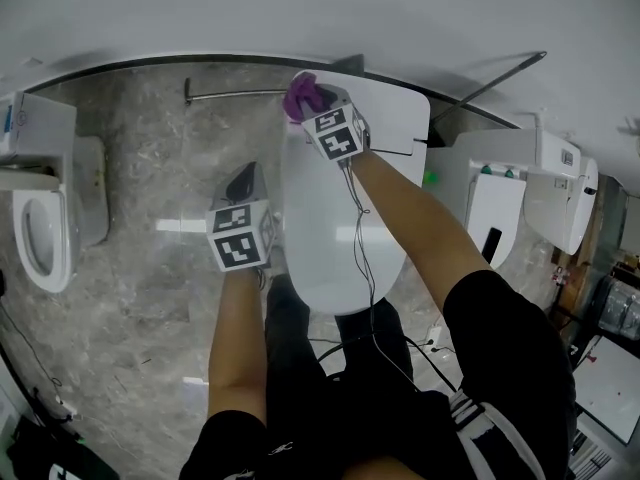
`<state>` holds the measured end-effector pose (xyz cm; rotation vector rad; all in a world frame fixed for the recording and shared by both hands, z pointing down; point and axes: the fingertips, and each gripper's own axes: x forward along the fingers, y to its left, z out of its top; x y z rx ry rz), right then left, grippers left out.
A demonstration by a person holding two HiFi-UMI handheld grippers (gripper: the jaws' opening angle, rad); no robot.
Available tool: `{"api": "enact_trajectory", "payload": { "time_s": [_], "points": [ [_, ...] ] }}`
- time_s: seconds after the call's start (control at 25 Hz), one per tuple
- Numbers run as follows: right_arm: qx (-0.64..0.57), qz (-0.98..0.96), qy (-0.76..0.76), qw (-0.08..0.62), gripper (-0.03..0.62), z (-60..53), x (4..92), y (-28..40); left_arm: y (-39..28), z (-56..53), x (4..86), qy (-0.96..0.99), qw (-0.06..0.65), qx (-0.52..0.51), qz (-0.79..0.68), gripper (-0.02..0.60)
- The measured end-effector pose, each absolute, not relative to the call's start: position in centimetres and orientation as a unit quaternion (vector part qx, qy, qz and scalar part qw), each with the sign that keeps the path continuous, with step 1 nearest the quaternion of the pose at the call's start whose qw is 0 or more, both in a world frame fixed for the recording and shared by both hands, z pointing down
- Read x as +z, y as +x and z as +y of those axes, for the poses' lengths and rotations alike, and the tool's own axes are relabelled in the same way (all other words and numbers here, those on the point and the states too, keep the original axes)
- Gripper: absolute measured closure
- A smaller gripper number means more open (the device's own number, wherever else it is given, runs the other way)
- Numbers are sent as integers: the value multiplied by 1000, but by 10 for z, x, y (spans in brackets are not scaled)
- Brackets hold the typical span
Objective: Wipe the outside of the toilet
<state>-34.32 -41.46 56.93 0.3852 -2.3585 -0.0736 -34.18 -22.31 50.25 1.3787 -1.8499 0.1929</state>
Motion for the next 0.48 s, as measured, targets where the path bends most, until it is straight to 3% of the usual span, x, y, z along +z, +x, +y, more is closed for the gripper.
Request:
{"api": "enact_trajectory", "payload": {
  "time_s": [0.48],
  "points": [
    [-136,-898,129,399,487,-428,628,-356,-347,-217,538,538,412,88,-730,576]
  ]
}}
